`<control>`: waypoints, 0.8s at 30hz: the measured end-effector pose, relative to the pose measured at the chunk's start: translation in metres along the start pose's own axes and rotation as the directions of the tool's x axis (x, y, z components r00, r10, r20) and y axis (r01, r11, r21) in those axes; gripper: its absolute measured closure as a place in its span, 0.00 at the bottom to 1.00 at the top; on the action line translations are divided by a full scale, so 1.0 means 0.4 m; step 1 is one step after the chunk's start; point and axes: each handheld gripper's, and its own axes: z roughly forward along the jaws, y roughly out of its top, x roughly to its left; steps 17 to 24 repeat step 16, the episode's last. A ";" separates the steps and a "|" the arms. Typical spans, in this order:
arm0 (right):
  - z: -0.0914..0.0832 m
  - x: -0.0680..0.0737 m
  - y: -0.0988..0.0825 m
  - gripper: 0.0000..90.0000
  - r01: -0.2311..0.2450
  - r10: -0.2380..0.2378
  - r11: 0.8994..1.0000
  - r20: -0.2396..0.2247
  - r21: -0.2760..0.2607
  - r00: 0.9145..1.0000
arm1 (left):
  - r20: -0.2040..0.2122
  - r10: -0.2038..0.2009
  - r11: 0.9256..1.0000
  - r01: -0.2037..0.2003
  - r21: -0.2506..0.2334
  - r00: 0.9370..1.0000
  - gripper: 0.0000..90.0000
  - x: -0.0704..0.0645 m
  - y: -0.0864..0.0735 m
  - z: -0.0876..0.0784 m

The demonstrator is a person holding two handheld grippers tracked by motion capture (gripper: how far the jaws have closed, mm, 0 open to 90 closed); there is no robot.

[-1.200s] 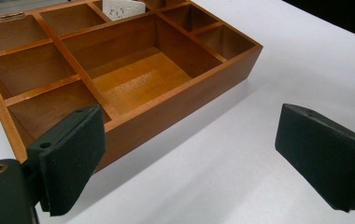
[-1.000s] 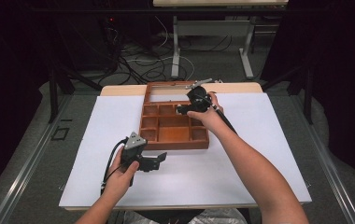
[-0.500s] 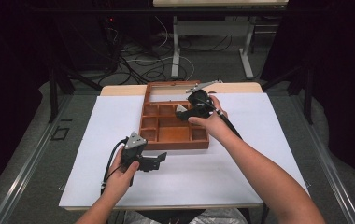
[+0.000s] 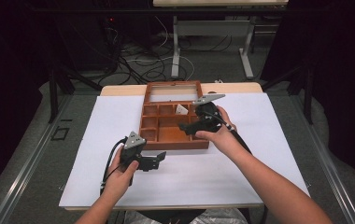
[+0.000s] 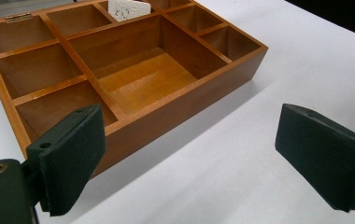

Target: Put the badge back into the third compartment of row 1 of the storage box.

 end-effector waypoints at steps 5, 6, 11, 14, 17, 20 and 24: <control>-0.051 -0.001 -0.056 0.01 -0.025 0.025 0.999 0.005 -0.042 1.000 | -0.004 -0.006 1.000 0.006 -0.002 1.000 0.10 0.004 0.000 -0.002; -0.062 -0.003 -0.067 0.01 -0.033 0.033 0.998 0.007 -0.045 0.999 | -0.003 -0.007 1.000 0.007 -0.002 1.000 0.10 0.004 0.000 -0.002; -0.112 -0.014 -0.131 0.01 -0.079 0.080 0.994 0.003 -0.079 0.997 | -0.007 -0.013 1.000 0.013 -0.008 1.000 0.10 0.005 0.001 -0.003; -0.136 -0.021 -0.171 0.01 -0.102 0.103 0.990 0.004 -0.093 0.995 | -0.008 -0.020 1.000 0.020 -0.008 1.000 0.09 0.006 0.002 -0.003; -0.150 -0.025 -0.195 0.01 -0.107 0.108 0.990 0.011 -0.095 0.994 | -0.008 -0.020 1.000 0.020 -0.013 1.000 0.08 0.006 0.002 -0.002; -0.150 -0.025 -0.195 0.01 -0.107 0.108 0.990 0.011 -0.095 0.994 | -0.008 -0.020 1.000 0.020 -0.013 1.000 0.08 0.006 0.002 -0.002; -0.150 -0.025 -0.195 0.01 -0.107 0.108 0.990 0.011 -0.095 0.994 | -0.008 -0.020 1.000 0.020 -0.013 1.000 0.08 0.006 0.002 -0.002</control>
